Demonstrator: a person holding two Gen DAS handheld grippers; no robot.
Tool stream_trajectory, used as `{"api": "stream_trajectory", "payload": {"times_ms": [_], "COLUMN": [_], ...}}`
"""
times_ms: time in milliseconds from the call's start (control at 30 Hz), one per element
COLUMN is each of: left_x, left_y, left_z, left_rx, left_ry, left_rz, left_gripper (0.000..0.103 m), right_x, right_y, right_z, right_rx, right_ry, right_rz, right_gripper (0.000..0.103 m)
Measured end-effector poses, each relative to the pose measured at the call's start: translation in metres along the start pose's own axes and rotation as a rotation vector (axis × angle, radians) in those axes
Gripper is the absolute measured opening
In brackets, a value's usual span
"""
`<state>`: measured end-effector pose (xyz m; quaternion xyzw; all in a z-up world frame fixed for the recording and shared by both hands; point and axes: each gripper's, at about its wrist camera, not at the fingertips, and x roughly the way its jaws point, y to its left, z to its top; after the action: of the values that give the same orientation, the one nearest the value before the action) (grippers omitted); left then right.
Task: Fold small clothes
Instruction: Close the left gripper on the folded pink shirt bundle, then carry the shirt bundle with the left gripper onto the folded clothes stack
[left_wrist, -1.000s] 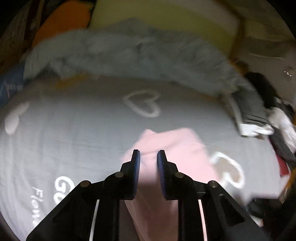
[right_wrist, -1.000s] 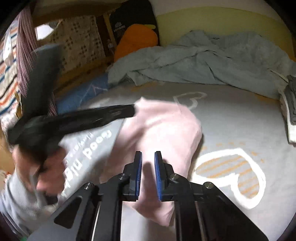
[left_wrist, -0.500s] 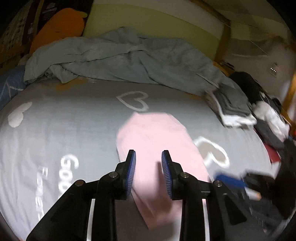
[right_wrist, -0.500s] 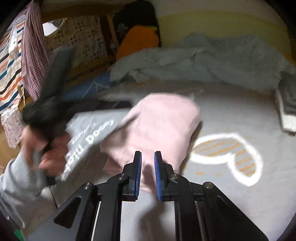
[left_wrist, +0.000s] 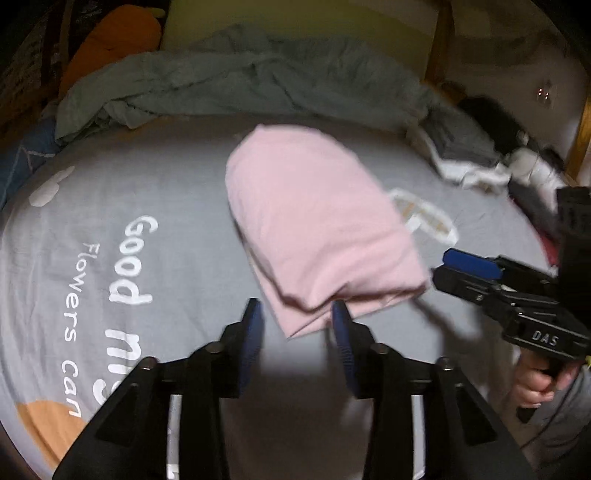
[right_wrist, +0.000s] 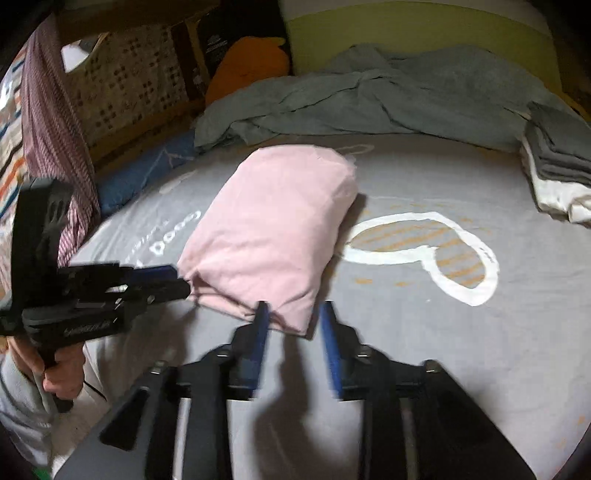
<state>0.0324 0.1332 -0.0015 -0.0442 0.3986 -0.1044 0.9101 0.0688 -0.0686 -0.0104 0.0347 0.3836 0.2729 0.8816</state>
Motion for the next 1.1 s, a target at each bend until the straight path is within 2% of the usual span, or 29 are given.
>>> {"api": "stream_trajectory", "payload": {"times_ms": [33, 67, 133, 233, 267, 333, 367, 433, 467, 567, 700, 733, 767, 800, 867, 933, 967, 1100], "left_x": [-0.005, -0.007, -0.005, 0.016, 0.026, 0.052, 0.066, 0.076, 0.078, 0.079, 0.087, 0.088, 0.090, 0.091, 0.085, 0.071, 0.065, 0.046], "left_y": [0.002, 0.006, 0.019, 0.049, 0.060, 0.080, 0.092, 0.106, 0.108, 0.098, 0.078, 0.075, 0.074, 0.074, 0.072, 0.060, 0.053, 0.025], "left_z": [0.004, 0.009, 0.020, 0.037, 0.040, 0.039, 0.034, 0.027, 0.026, 0.031, 0.041, 0.042, 0.042, 0.042, 0.042, 0.050, 0.054, 0.080], "left_rx": [-0.025, -0.056, -0.147, -0.339, -0.410, -0.557, -0.653, -0.734, -0.725, -0.649, -0.525, -0.512, -0.511, -0.522, -0.495, -0.413, -0.382, -0.292], "left_ry": [-0.032, -0.058, -0.088, -0.064, -0.049, 0.005, 0.037, 0.037, 0.034, 0.047, 0.101, 0.098, 0.095, 0.093, 0.078, 0.049, 0.033, -0.028], "left_rz": [-0.020, -0.039, -0.092, -0.234, -0.294, -0.488, -0.525, -0.537, -0.534, -0.532, -0.400, -0.385, -0.382, -0.378, -0.353, -0.314, -0.304, -0.313], "left_gripper": [0.065, 0.079, 0.081, 0.081, 0.081, 0.080, 0.079, 0.071, 0.068, 0.070, 0.063, 0.054, 0.041, 0.035, 0.025, 0.022, 0.022, 0.021], "right_x": [-0.002, -0.002, 0.002, 0.016, 0.023, 0.043, 0.053, 0.066, 0.072, 0.088, 0.107, 0.110, 0.113, 0.117, 0.121, 0.115, 0.110, 0.072], "right_y": [-0.004, -0.005, -0.012, -0.025, -0.030, -0.042, -0.050, -0.059, -0.064, -0.070, -0.071, -0.070, -0.069, -0.067, -0.067, -0.065, -0.063, -0.058], "right_z": [0.004, 0.010, 0.024, 0.043, 0.048, 0.052, 0.053, 0.051, 0.050, 0.045, 0.049, 0.051, 0.052, 0.055, 0.057, 0.058, 0.060, 0.078], "right_rx": [0.019, 0.033, 0.072, 0.166, 0.202, 0.301, 0.361, 0.429, 0.454, 0.500, 0.525, 0.527, 0.530, 0.529, 0.524, 0.501, 0.479, 0.393], "right_ry": [-0.017, -0.025, -0.027, -0.017, 0.000, 0.052, 0.078, 0.101, 0.106, 0.131, 0.145, 0.145, 0.147, 0.149, 0.145, 0.129, 0.118, 0.042], "right_rz": [0.004, 0.013, 0.050, 0.134, 0.162, 0.248, 0.287, 0.306, 0.305, 0.343, 0.391, 0.395, 0.404, 0.406, 0.391, 0.400, 0.393, 0.352], "right_gripper": [0.055, 0.055, 0.056, 0.060, 0.060, 0.060, 0.060, 0.060, 0.060, 0.060, 0.060, 0.060, 0.060, 0.060, 0.041, 0.031, 0.027, 0.026]}}
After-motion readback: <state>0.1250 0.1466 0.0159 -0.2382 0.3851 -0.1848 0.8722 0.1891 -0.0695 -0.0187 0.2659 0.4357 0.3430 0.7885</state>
